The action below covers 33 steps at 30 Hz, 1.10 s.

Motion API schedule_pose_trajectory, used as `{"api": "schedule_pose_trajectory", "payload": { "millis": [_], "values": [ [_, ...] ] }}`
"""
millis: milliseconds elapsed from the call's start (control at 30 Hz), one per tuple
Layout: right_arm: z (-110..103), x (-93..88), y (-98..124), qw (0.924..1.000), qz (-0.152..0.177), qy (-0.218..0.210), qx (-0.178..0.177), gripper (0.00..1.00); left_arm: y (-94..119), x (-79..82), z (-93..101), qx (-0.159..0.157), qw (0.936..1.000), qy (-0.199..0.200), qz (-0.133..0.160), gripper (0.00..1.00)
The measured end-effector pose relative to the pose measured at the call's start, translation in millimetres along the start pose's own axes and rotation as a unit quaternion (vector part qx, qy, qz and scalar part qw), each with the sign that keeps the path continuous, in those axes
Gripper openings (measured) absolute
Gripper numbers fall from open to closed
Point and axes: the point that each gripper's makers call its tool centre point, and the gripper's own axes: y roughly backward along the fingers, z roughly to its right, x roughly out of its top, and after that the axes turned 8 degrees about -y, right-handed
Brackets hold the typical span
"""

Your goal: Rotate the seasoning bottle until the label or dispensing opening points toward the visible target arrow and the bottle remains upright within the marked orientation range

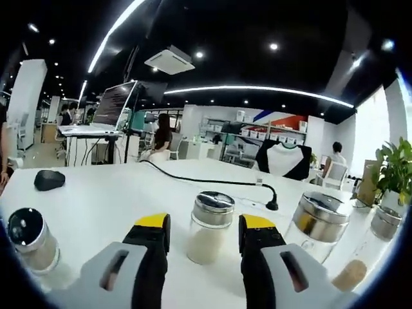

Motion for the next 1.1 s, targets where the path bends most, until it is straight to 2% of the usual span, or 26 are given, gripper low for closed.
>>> {"api": "schedule_pose_trajectory", "payload": {
  "millis": [133, 200, 267, 400, 600, 667, 767, 1000, 1100],
  "values": [
    [2, 2.9, -7, 0.9993, -0.001, -0.036, -0.003, 0.38, -2, -2.4, 1.5, -0.004, 1.0000, 0.003, -0.002, 1.00],
    [2, 4.9, -9, 0.9994, 0.006, -0.034, -0.004, 0.36, -3, -4.4, 2.3, -0.006, 0.9999, 0.004, -0.008, 1.00],
    [4, 2.0, -15, 0.9997, -0.002, -0.024, -0.010, 0.35, -3, -5.0, 2.9, -0.008, 0.9999, 0.006, -0.009, 1.00],
    [6, -1.7, -22, 0.9991, -0.009, -0.040, -0.013, 0.31, -2, -4.4, 1.1, -0.007, 0.9999, 0.000, -0.010, 1.00],
    [3, -2.0, -29, 0.9986, -0.009, -0.051, -0.003, 0.32, -2, -8.9, -1.4, -0.007, 0.9999, 0.003, -0.015, 1.00],
    [5, -2.8, -31, 0.9990, -0.011, -0.042, -0.006, 0.31, -2, -9.3, -1.5, -0.006, 0.9998, 0.003, -0.016, 1.00],
    [7, -2.5, -30, 0.9989, -0.014, -0.043, -0.012, 0.31, -2, -8.6, -1.4, -0.007, 0.9999, 0.004, -0.014, 0.99],
    [-2, -1.3, -20, 0.9984, -0.020, -0.049, 0.020, 0.30, 0, -3.5, -3.7, -0.005, 1.0000, 0.000, -0.008, 0.99],
    [-4, 3.1, -14, 0.9982, -0.011, -0.052, 0.028, 0.30, 0, -3.7, -4.1, -0.003, 1.0000, 0.003, -0.007, 0.99]
  ]
}}
